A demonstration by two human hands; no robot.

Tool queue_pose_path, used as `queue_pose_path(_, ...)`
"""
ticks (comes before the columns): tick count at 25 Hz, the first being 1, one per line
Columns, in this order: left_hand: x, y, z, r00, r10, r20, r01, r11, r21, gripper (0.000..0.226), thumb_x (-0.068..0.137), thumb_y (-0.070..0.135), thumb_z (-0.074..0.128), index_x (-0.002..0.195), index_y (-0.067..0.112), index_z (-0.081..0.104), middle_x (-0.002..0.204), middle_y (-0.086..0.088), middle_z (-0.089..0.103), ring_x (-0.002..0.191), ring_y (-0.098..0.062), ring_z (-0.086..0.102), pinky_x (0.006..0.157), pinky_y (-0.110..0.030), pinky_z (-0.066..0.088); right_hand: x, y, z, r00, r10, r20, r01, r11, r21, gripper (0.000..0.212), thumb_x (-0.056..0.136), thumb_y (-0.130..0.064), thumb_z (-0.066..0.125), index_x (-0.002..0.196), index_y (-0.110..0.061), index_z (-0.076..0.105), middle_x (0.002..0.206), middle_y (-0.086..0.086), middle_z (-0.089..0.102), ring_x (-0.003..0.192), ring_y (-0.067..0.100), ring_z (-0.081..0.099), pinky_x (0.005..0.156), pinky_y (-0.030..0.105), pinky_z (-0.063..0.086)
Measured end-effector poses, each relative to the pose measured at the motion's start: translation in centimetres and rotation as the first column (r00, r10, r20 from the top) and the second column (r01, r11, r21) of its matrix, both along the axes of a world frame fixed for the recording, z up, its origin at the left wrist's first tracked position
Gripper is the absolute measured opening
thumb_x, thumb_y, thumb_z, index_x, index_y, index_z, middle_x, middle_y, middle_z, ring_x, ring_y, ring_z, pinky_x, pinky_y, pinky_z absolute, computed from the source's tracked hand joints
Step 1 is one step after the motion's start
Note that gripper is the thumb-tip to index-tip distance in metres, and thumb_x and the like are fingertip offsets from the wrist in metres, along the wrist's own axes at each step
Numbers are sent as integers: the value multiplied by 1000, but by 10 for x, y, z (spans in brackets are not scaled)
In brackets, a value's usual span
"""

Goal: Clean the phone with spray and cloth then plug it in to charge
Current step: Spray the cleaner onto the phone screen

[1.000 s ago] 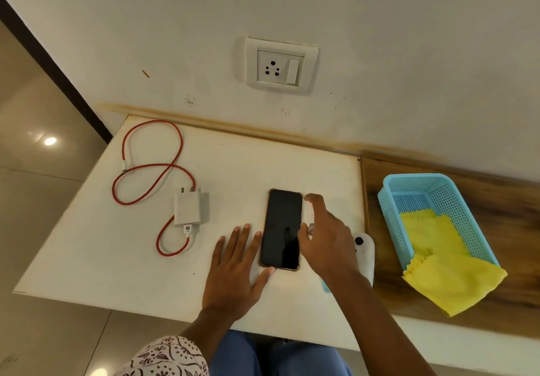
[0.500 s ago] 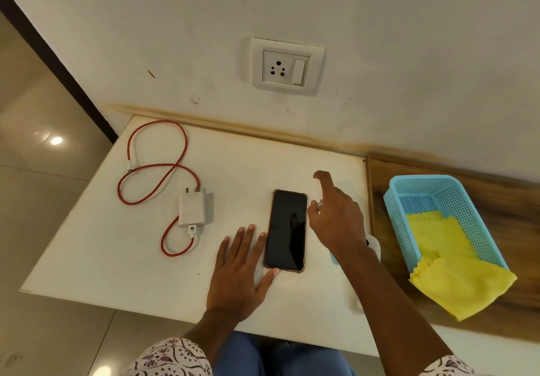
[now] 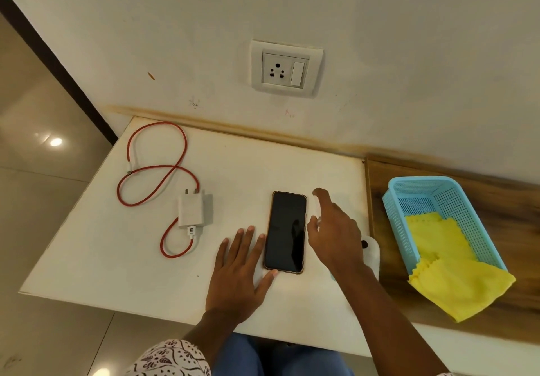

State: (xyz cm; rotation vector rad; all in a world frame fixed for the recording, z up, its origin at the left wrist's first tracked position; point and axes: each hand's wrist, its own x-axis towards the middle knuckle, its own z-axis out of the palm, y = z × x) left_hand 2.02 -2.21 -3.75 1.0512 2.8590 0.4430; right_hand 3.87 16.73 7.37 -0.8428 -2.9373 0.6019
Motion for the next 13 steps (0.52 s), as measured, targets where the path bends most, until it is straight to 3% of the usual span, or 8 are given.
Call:
queue_pose_path(4, 0, 0, -1, 1000, -1, -7, 1, 1000, 0, 70, 91, 62, 26, 147, 20, 25, 155, -6, 20, 143, -24, 11, 112, -45, 14, -9, 2, 8, 1000, 8, -16, -8, 1000, -3, 52, 90, -25, 54, 135, -26, 27, 107, 4, 62, 82, 17, 61, 73, 24, 46)
queue_pose_path(10, -1, 0, -3, 1000, -2, -11, 2, 1000, -2, 71, 90, 62, 30, 147, 20, 26, 155, -6, 21, 143, -24, 11, 112, -46, 15, -23, 7, 12, 999, 29, 38, -30, 999, 12, 49, 89, -21, 55, 132, -24, 30, 83, -1, 53, 67, 12, 53, 63, 21, 40)
queue_pose_path(13, 0, 0, -3, 1000, -1, -11, 1, 1000, 5, 71, 90, 62, 31, 147, 21, 26, 154, -5, 21, 143, -24, 11, 112, -45, 14, -18, 3, 8, 999, 9, 40, -8, 1000, -19, 50, 90, -21, 54, 132, -26, 29, 83, -2, 53, 68, 12, 54, 64, 21, 42)
